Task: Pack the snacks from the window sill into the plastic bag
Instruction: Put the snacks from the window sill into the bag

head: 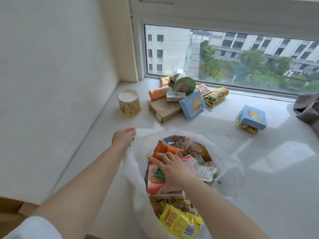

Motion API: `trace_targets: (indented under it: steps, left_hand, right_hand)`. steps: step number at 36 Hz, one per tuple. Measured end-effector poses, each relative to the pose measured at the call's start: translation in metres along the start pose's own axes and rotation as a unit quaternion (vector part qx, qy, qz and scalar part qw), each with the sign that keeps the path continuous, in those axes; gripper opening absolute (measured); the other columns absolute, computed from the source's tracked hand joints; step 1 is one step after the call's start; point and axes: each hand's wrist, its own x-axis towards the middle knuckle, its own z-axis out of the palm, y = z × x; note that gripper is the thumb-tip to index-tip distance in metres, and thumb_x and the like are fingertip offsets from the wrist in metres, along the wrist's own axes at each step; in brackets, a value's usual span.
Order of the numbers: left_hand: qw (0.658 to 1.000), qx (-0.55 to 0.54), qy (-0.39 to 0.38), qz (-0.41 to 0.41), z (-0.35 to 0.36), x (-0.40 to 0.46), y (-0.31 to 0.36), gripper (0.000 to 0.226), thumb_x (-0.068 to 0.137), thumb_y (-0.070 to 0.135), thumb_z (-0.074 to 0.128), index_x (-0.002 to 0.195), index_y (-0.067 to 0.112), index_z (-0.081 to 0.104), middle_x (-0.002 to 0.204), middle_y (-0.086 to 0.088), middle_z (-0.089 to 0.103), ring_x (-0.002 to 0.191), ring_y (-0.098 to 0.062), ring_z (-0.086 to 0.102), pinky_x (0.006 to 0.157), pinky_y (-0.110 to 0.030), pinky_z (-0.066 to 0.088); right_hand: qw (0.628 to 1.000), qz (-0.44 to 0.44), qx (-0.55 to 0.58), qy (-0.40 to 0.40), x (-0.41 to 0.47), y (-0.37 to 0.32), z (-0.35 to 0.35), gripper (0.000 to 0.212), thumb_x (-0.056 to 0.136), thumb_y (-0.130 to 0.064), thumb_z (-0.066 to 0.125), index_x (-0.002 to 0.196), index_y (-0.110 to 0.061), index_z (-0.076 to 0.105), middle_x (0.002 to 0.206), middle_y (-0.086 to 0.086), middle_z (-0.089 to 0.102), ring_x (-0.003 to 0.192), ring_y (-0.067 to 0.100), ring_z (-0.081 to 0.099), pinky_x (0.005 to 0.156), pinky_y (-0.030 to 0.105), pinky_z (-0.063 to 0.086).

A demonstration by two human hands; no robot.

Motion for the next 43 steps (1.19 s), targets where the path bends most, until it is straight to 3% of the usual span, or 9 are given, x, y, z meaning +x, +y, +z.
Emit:
trace_targets:
  steps: [2, 4, 9, 13, 16, 32, 43]
  left_hand:
    - [0.996, 0.086, -0.014, 0.017, 0.0, 0.001, -0.007, 0.021, 0.087, 0.019, 0.059, 0.107, 0.015, 0.066, 0.098, -0.005, 0.065, 0.088, -0.021, 0.061, 0.075, -0.03, 0.049]
    - [0.983, 0.178, 0.005, 0.04, 0.002, 0.0, -0.009, 0.023, 0.088, 0.027, 0.056, 0.109, 0.021, 0.063, 0.118, -0.007, 0.058, 0.105, -0.024, 0.056, 0.087, -0.031, 0.044]
    - [0.934, 0.322, 0.056, 0.14, 0.022, -0.007, -0.006, 0.032, 0.093, 0.038, 0.046, 0.12, 0.022, 0.054, 0.129, -0.008, 0.043, 0.113, -0.025, 0.048, 0.088, -0.035, 0.041]
    - [0.882, 0.405, 0.06, 0.234, 0.041, -0.014, -0.001, 0.037, 0.092, 0.04, 0.048, 0.124, 0.022, 0.051, 0.128, -0.006, 0.045, 0.12, -0.025, 0.041, 0.092, -0.039, 0.041]
    - [0.849, 0.448, 0.039, 0.276, 0.056, -0.016, 0.004, 0.04, 0.091, 0.04, 0.049, 0.127, 0.022, 0.048, 0.131, -0.005, 0.045, 0.12, -0.025, 0.039, 0.091, -0.038, 0.04]
    - [0.825, 0.491, -0.051, 0.275, 0.119, 0.027, 0.05, 0.046, 0.088, 0.033, 0.051, 0.132, 0.021, 0.043, 0.135, -0.005, 0.041, 0.123, -0.026, 0.036, 0.095, -0.04, 0.036]
    - [0.816, 0.511, -0.079, 0.259, 0.178, 0.121, 0.084, 0.045, 0.087, 0.037, 0.051, 0.13, 0.025, 0.043, 0.134, -0.004, 0.042, 0.125, -0.025, 0.035, 0.094, -0.04, 0.037]
  right_hand:
    - [0.999, -0.005, 0.01, 0.036, -0.002, 0.005, -0.002, 0.116, 0.055, -0.08, 0.061, 0.145, -0.039, 0.002, 0.15, -0.007, 0.018, 0.137, 0.024, 0.015, 0.114, 0.047, 0.012]
    - [0.997, 0.001, 0.029, 0.07, -0.006, 0.01, -0.006, 0.11, 0.056, -0.084, 0.053, 0.145, -0.038, 0.009, 0.147, -0.008, 0.024, 0.135, 0.02, 0.019, 0.114, 0.045, 0.016]
    - [0.981, 0.076, 0.087, 0.153, -0.012, 0.021, -0.023, 0.078, 0.078, -0.076, 0.025, 0.138, -0.027, 0.036, 0.136, -0.005, 0.041, 0.127, 0.017, 0.034, 0.107, 0.039, 0.031]
    - [0.972, 0.139, 0.068, 0.179, -0.013, 0.033, -0.027, 0.05, 0.091, -0.054, 0.037, 0.129, -0.025, 0.047, 0.129, -0.004, 0.047, 0.123, 0.017, 0.037, 0.104, 0.034, 0.032]
    - [0.967, 0.169, 0.062, 0.182, -0.015, 0.042, -0.029, 0.042, 0.091, -0.047, 0.042, 0.125, -0.023, 0.051, 0.127, -0.003, 0.049, 0.121, 0.018, 0.038, 0.102, 0.034, 0.034]
    - [0.951, 0.225, 0.089, 0.195, 0.014, 0.101, -0.052, 0.032, 0.09, -0.03, 0.049, 0.119, -0.019, 0.058, 0.124, 0.0, 0.052, 0.116, 0.02, 0.041, 0.093, 0.033, 0.037]
    - [0.942, 0.29, 0.097, 0.136, 0.082, 0.196, -0.068, 0.037, 0.09, -0.029, 0.049, 0.126, -0.02, 0.052, 0.129, 0.003, 0.047, 0.121, 0.023, 0.038, 0.096, 0.036, 0.038]
